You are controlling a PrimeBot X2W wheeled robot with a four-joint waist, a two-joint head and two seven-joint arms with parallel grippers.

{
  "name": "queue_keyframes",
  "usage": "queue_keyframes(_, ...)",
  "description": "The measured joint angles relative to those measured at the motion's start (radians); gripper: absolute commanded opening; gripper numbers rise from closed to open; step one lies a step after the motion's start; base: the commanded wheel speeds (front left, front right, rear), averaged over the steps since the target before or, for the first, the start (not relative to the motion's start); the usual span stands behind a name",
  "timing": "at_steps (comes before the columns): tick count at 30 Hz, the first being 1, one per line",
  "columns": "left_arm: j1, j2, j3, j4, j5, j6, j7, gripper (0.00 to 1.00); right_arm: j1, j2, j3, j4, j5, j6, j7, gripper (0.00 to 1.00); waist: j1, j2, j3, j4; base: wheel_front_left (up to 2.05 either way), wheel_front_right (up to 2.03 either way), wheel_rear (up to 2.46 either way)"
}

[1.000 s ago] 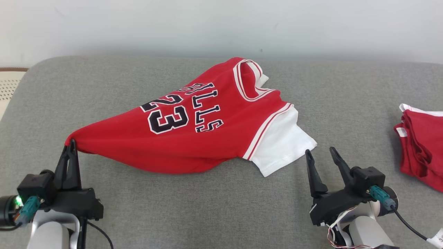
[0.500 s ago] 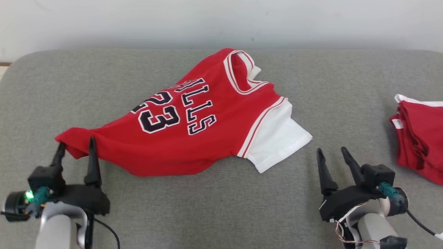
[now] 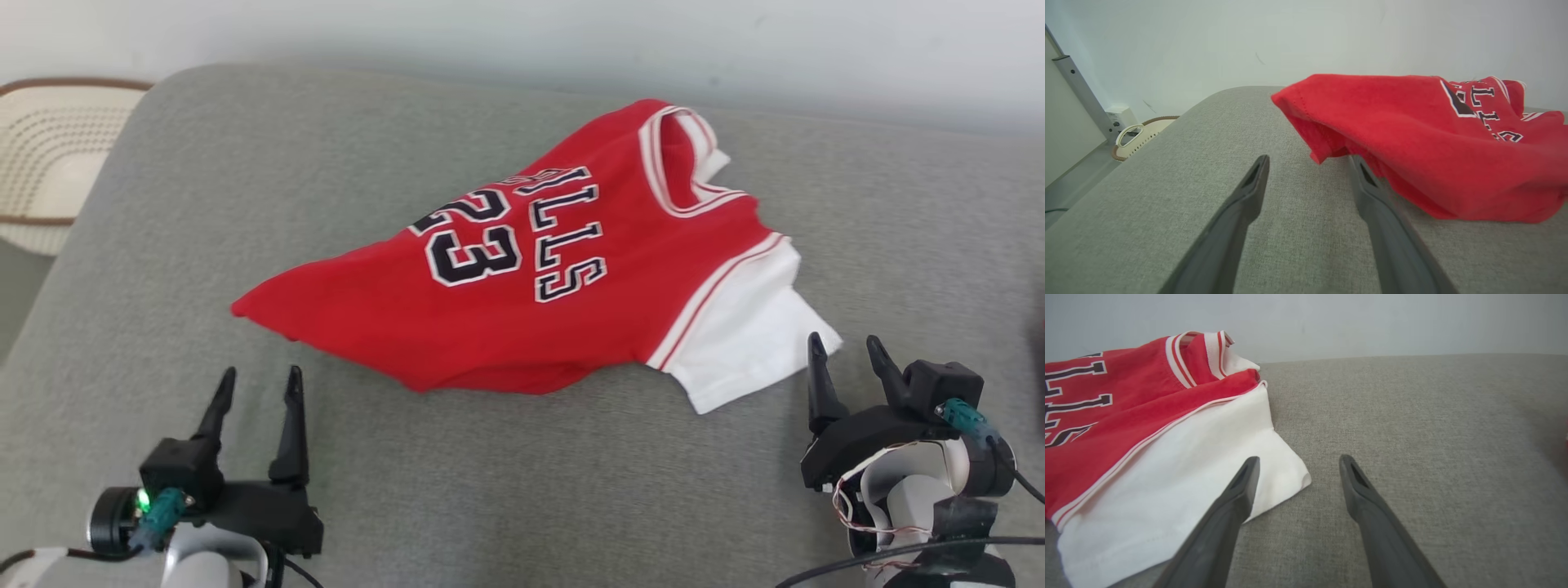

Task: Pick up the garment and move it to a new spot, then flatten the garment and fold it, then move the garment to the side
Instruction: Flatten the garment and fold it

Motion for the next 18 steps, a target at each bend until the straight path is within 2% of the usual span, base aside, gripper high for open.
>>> queue_keyframes(6, 0.033, -0.006, -0.037, -0.012, -0.015, 0.002, 0.000, 1.00, -0.040, -0.007, -0.057, 0.093, -0.025, 0.000, 0.000, 1.00, 0.0000, 0.0000, 0.019, 0.051, 0.00, 0.00, 0.00)
queue_keyframes(7, 0.035, -0.007, -0.042, -0.014, -0.018, 0.003, 0.000, 1.00, -0.045, -0.008, -0.068, 0.109, -0.029, 0.000, -0.001, 0.89, 0.0000, 0.0000, 0.022, 0.057, 0.00, 0.00, 0.00)
queue_keyframes(8, 0.035, -0.007, -0.045, -0.017, -0.019, 0.006, 0.000, 1.00, -0.049, -0.009, -0.078, 0.120, -0.034, 0.000, -0.003, 0.72, 0.0000, 0.0000, 0.025, 0.061, 0.00, 0.00, 0.00)
queue_keyframes(9, 0.035, -0.007, -0.050, -0.021, -0.024, 0.009, 0.000, 1.00, -0.053, -0.010, -0.087, 0.127, -0.038, 0.000, -0.004, 0.48, 0.0000, 0.0000, 0.029, 0.063, 0.00, 0.00, 0.00)
queue_keyframes(10, 0.035, -0.006, -0.056, -0.024, -0.032, 0.010, 0.000, 1.00, -0.057, -0.010, -0.095, 0.136, -0.038, 0.000, -0.004, 0.36, 0.0000, -0.0001, 0.032, 0.065, 0.00, 0.00, 0.00)
queue_keyframes(11, 0.036, -0.007, -0.065, -0.026, -0.036, 0.011, 0.000, 1.00, -0.064, -0.010, -0.098, 0.143, -0.041, 0.000, -0.005, 0.29, 0.0000, 0.0000, 0.035, 0.064, 0.00, 0.00, 0.00)
queue_keyframes(12, 0.036, -0.007, -0.071, -0.028, -0.037, 0.012, 0.000, 1.00, -0.068, -0.009, -0.100, 0.146, -0.043, 0.000, -0.006, 0.17, 0.0000, 0.0000, 0.036, 0.063, 0.00, 0.00, 0.00)
queue_keyframes(13, 0.036, -0.008, -0.075, -0.030, -0.040, 0.018, 0.000, 1.00, -0.070, -0.008, -0.100, 0.149, -0.043, 0.000, -0.006, 0.00, 0.0000, 0.0000, 0.037, 0.059, 0.00, 0.00, 0.00)
queue_keyframes(18, 0.036, -0.008, -0.100, -0.034, -0.056, 0.021, 0.000, 1.00, -0.070, -0.005, -0.112, 0.140, -0.043, 0.000, -0.006, 0.00, 0.0001, 0.0000, 0.039, 0.038, 0.00, 0.00, 0.00)
